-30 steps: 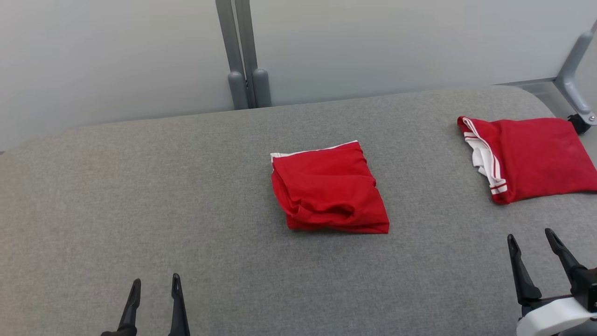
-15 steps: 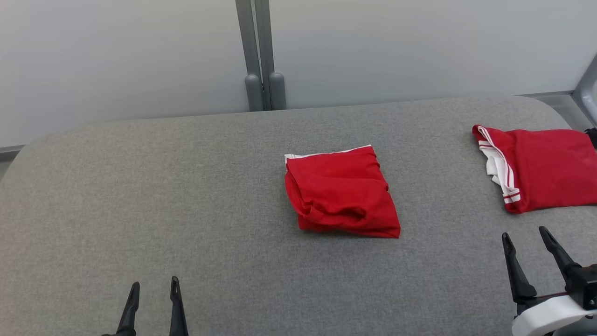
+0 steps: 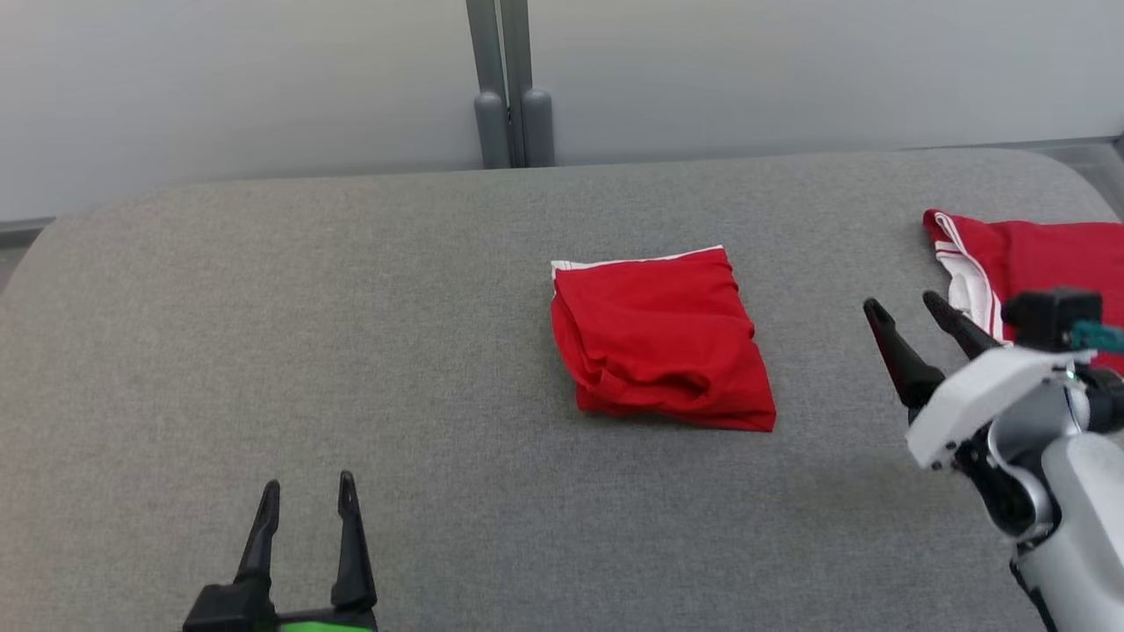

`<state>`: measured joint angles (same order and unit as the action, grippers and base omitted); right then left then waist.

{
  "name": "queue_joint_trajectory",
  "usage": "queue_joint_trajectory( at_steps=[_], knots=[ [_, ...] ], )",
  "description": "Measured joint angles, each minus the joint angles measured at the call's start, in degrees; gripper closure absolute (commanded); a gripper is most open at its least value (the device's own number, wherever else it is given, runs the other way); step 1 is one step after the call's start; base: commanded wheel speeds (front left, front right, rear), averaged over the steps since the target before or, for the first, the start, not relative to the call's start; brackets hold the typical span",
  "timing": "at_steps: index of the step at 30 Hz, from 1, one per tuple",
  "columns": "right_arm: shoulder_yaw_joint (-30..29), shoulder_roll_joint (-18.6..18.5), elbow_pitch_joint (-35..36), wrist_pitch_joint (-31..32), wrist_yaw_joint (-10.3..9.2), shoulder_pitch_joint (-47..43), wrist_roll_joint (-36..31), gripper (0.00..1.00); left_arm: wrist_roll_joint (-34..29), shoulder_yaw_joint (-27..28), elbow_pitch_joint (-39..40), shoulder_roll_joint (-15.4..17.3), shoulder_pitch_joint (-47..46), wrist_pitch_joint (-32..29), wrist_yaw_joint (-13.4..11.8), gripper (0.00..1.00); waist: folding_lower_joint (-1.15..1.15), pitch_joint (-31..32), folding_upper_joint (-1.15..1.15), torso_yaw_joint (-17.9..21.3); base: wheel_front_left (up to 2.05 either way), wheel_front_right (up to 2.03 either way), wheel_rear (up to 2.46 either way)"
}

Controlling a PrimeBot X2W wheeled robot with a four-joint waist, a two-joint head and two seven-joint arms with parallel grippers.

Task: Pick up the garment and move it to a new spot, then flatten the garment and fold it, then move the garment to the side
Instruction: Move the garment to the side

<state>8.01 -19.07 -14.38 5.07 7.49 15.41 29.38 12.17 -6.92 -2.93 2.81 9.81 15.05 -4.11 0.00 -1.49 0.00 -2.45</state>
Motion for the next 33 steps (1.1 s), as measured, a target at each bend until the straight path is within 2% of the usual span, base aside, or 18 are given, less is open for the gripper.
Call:
queue_joint_trajectory(
  at_steps=[4,6,11,16,20,21,22,23,29,33],
  knots=[
    [0.97,-0.36,-2.91,13.78,0.0,6.9,5.55,0.0,1.63,-3.2,0.59,-0.01,-3.49,0.01,-1.22,0.0,0.0,-3.13,0.0,-1.49,0.0,0.0,0.0],
    [2.14,-1.43,-4.3,18.39,0.0,8.75,6.45,0.0,2.56,-4.93,0.52,-0.01,-4.45,0.0,-1.86,0.0,0.0,-4.62,0.0,-3.03,0.0,0.0,0.0],
    [1.53,-1.77,-8.35,21.11,-0.01,11.73,7.38,0.0,4.01,-7.36,0.86,0.01,-5.8,0.01,-3.54,0.0,0.0,-7.72,0.0,-7.68,0.0,0.0,0.0],
    [0.1,-1.23,-13.91,21.58,-0.01,14.12,7.23,0.0,4.53,-9.06,0.93,0.03,-6.41,0.0,-4.19,0.0,0.0,-10.55,0.0,-11.81,0.0,0.0,0.0],
    [-0.87,1.14,-17.96,23.09,-0.01,14.83,8.6,0.0,4.77,-9.44,0.94,0.04,-6.87,0.01,-4.63,0.0,0.0,-12.5,0.0,-14.32,0.0,0.0,0.0],
    [-0.98,1.69,-17.95,23.28,-0.01,15.19,9.8,0.15,4.77,-9.47,1.05,0.03,-7.0,0.01,-4.71,0.0,0.0,-12.97,0.0,-14.73,0.0,0.0,0.0],
    [-0.88,1.86,-17.69,23.34,-0.01,15.51,10.54,0.79,4.77,-9.43,1.12,0.04,-7.06,0.0,-4.75,0.0,0.0,-13.35,0.0,-14.99,0.0,0.0,0.0],
    [-0.76,2.01,-17.3,23.1,-0.01,15.71,11.48,1.0,4.77,-9.33,1.23,0.03,-7.1,0.0,-4.83,0.0,0.0,-13.75,0.0,-15.17,0.0,0.0,0.0],
    [-0.03,1.74,-13.0,20.27,-0.01,15.4,14.61,1.0,4.27,-7.62,1.56,0.02,-6.87,0.01,-4.94,0.0,0.0,-14.67,0.0,-13.23,0.0,0.0,0.0],
    [-0.11,-3.08,-8.49,21.11,0.0,15.43,15.17,1.0,2.81,-6.75,1.48,0.02,-6.95,0.0,-3.96,0.0,0.0,-15.04,0.0,-9.97,0.0,0.0,0.0]
  ],
)
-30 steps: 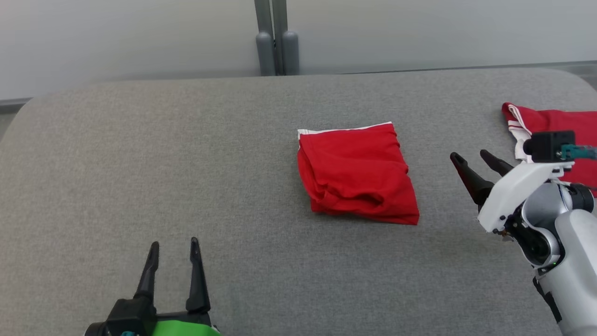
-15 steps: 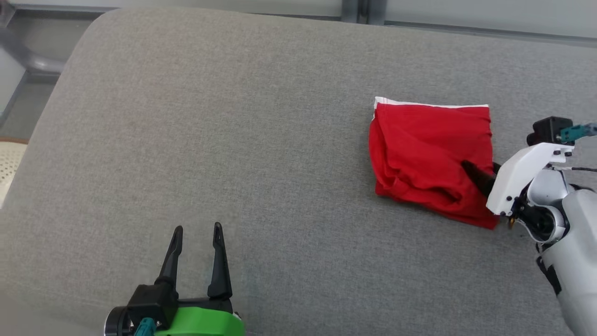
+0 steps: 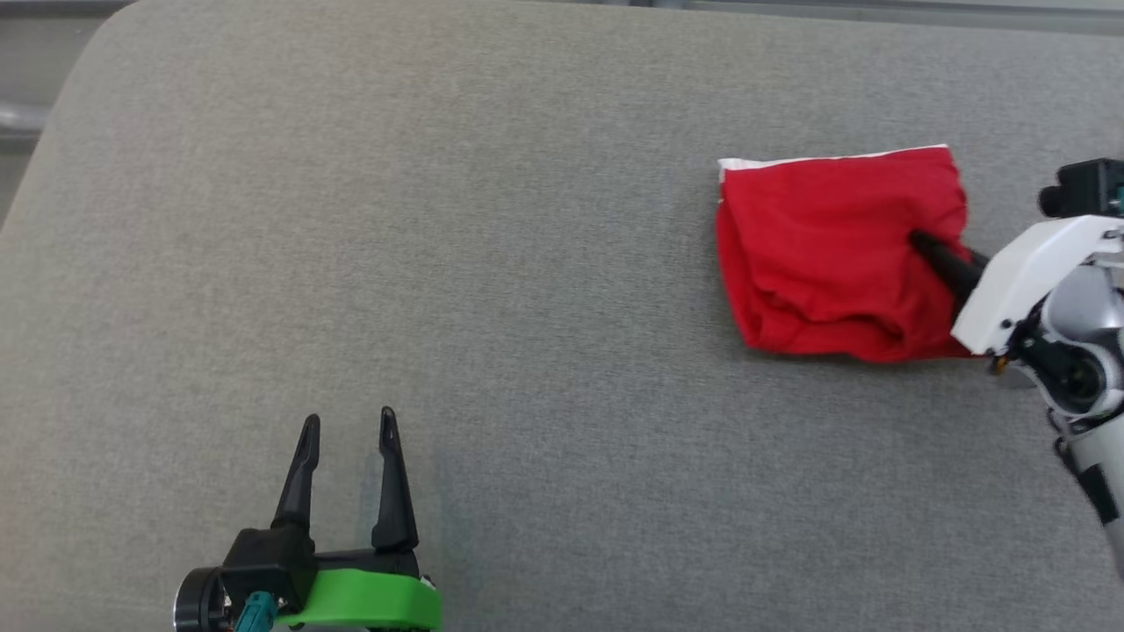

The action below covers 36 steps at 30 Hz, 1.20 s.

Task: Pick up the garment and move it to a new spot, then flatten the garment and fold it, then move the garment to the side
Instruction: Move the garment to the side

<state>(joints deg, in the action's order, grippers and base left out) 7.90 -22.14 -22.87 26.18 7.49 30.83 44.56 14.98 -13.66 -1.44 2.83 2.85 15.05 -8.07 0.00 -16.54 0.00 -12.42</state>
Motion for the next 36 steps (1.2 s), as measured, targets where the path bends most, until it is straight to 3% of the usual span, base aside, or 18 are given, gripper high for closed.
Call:
queue_joint_trajectory(
  at_steps=[8,13,19,20,21,22,30,33,36],
  knots=[
    [-6.62,-14.11,3.97,5.69,-0.01,3.33,-2.78,1.0,0.01,-2.87,1.01,-0.04,-5.69,0.01,1.51,0.0,0.0,-1.22,0.0,7.44,0.0,0.0,0.0],
    [-8.62,-17.77,1.86,8.08,0.0,8.33,-7.9,1.0,0.21,-5.8,0.36,-0.04,-6.78,0.01,1.49,0.0,0.0,-4.05,0.0,8.96,0.0,0.0,0.0],
    [-8.38,-22.21,-3.07,8.93,0.0,9.77,-14.85,1.0,0.86,-8.17,-0.44,-0.04,-6.98,0.0,0.74,0.0,0.0,-6.95,0.0,8.17,0.0,0.0,0.0],
    [-8.4,-22.86,-3.72,8.57,0.0,9.79,-16.03,0.71,1.14,-8.13,-0.44,-0.04,-6.97,0.01,0.47,0.0,0.0,-7.12,0.0,7.86,0.0,0.0,0.0],
    [-8.4,-23.56,-4.63,8.01,0.0,9.8,-17.61,0.27,1.3,-8.04,-0.51,-0.04,-6.95,0.0,0.41,0.0,0.0,-7.31,0.0,7.5,0.0,0.0,0.0],
    [-8.28,-24.12,-5.79,7.7,0.01,9.8,-19.23,0.0,1.52,-7.95,-0.58,-0.04,-6.94,0.0,0.26,0.0,0.0,-7.47,0.0,7.19,0.0,0.0,0.0],
    [-5.19,-24.61,-9.25,4.69,0.03,8.12,-26.83,0.0,1.62,-6.49,-2.14,-0.03,-6.77,0.0,0.31,0.0,0.0,-6.82,0.0,7.03,0.0,0.0,0.0],
    [-5.97,-24.06,-8.12,-0.7,0.03,7.92,-30.25,0.0,1.74,-5.73,-2.27,-0.04,-6.77,0.01,0.47,0.0,0.0,-5.82,0.0,7.53,0.0,0.0,0.0],
    [-9.33,-19.29,-5.64,-9.12,0.03,7.17,-31.52,0.0,2.47,-4.67,-2.37,-0.04,-6.06,0.0,0.47,0.0,0.0,-4.08,0.0,8.01,0.0,0.0,0.0]
  ],
)
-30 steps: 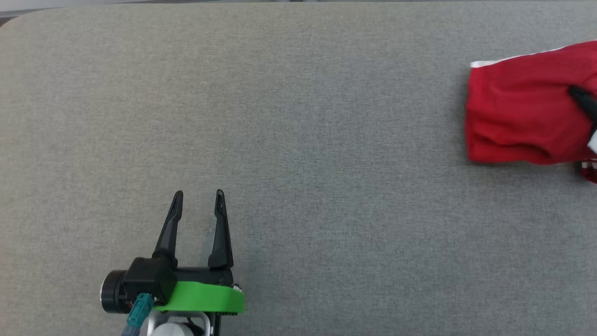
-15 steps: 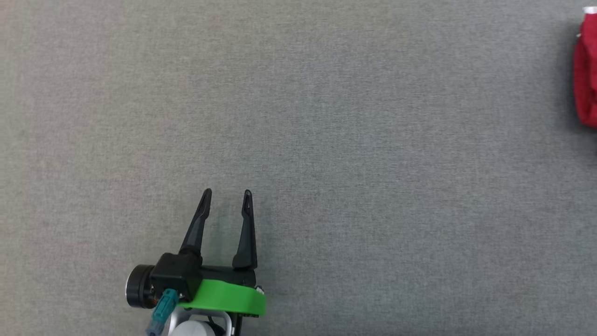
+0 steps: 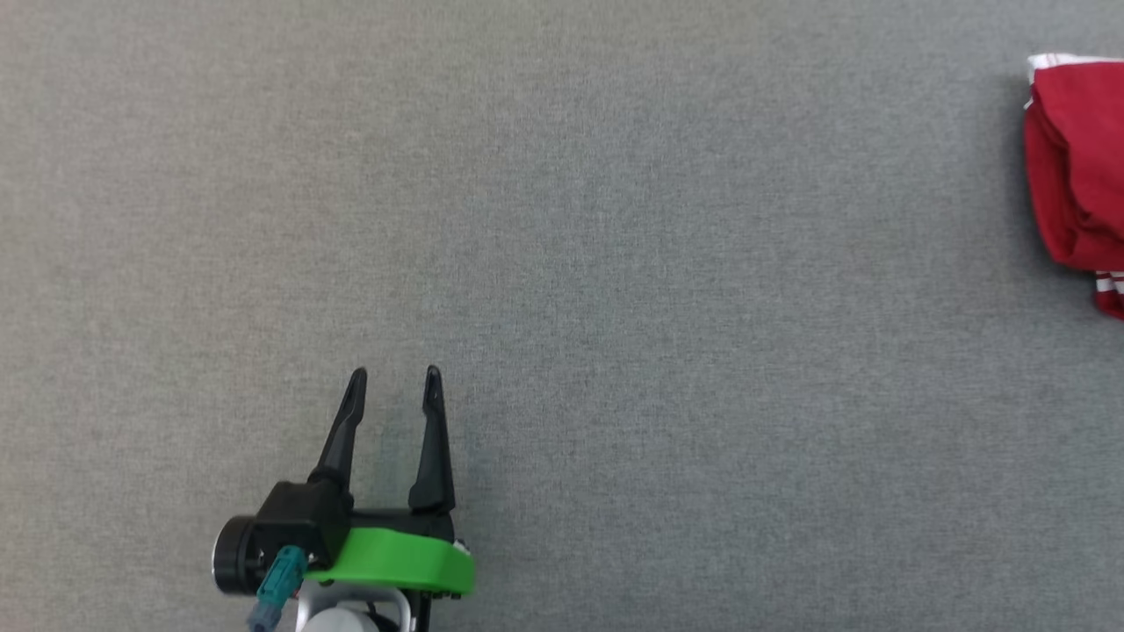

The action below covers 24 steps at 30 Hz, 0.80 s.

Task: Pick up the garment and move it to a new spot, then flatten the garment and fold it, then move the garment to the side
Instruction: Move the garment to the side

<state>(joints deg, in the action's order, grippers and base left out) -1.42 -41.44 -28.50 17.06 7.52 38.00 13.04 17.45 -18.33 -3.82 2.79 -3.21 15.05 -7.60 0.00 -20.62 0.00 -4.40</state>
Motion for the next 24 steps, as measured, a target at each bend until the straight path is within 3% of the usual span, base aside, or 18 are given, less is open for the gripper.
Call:
queue_joint_trajectory(
  at_steps=[3,7,13,18,24],
  knots=[
    [-2.8,6.21,3.07,-7.36,0.01,-3.3,0.63,0.0,0.48,1.34,-0.36,-0.01,1.52,0.01,0.13,0.0,0.0,2.28,0.0,0.42,0.0,0.0,0.0],
    [-4.66,11.47,7.97,-16.11,0.0,-10.05,-0.41,0.0,-0.11,3.67,-1.2,0.0,3.08,0.01,0.82,0.0,0.0,5.84,0.0,1.03,0.0,0.0,0.0],
    [-1.48,20.6,10.34,-29.77,0.01,-24.9,-1.81,0.0,-2.15,8.32,-2.68,0.01,6.23,0.01,2.11,0.0,0.0,12.26,0.0,2.31,0.0,0.0,0.0],
    [0.89,25.52,9.76,-31.87,0.01,-33.13,-4.56,0.0,-3.6,10.91,-4.1,0.02,9.59,0.01,3.41,0.0,0.01,17.05,0.0,3.82,0.0,0.0,0.0],
    [0.6,30.42,16.53,-32.09,0.01,-39.91,-6.92,0.0,-3.91,12.18,-5.88,0.0,11.51,0.0,4.74,0.0,0.01,20.75,0.0,5.95,0.0,0.0,0.0]
  ],
)
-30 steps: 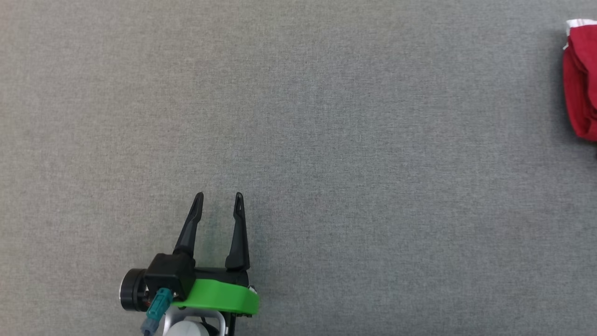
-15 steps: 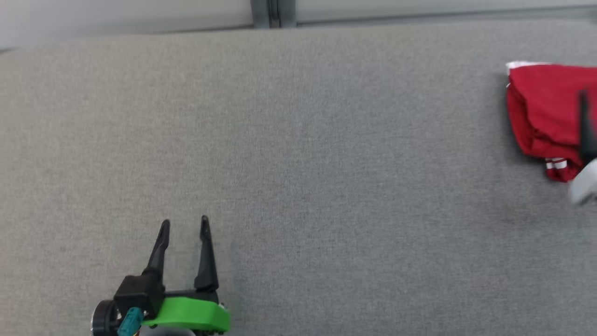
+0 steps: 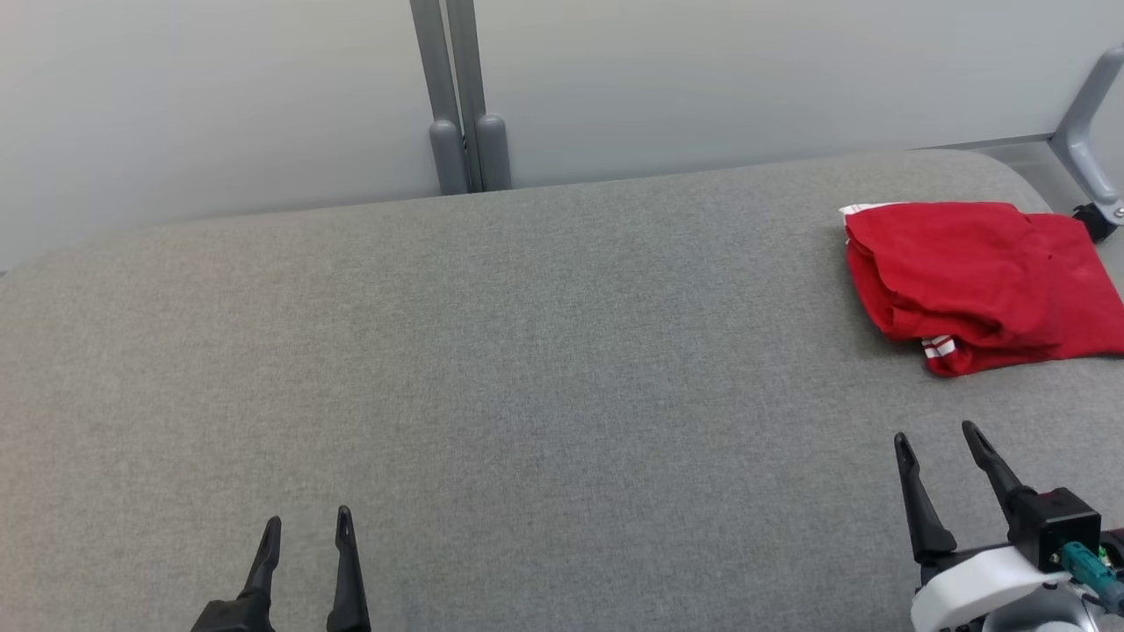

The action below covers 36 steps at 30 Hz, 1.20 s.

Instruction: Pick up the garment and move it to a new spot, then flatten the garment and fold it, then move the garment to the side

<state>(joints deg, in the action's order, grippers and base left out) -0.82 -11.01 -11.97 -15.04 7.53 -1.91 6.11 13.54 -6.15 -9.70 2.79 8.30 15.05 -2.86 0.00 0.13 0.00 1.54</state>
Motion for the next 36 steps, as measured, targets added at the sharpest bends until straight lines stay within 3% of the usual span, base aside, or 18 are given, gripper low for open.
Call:
queue_joint_trajectory(
  at_steps=[11,35,36],
  knots=[
    [-0.69,2.75,2.59,-0.01,0.0,-3.65,-1.9,0.0,-0.26,0.86,-1.63,0.0,0.24,0.0,0.57,0.0,0.0,2.18,0.0,1.15,0.0,0.0,0.0],
    [-0.18,2.7,2.79,-0.01,0.0,-3.32,-1.86,0.0,-0.47,1.11,-2.16,0.0,0.25,0.0,-0.93,0.0,0.0,1.93,0.0,-2.6,0.0,0.0,0.0],
    [-0.19,2.7,2.79,-0.01,0.0,-3.35,-1.83,1.0,-0.47,1.05,-2.09,0.01,0.27,0.0,-0.62,1.0,0.0,1.86,0.0,-2.73,0.0,0.0,0.0]
  ],
)
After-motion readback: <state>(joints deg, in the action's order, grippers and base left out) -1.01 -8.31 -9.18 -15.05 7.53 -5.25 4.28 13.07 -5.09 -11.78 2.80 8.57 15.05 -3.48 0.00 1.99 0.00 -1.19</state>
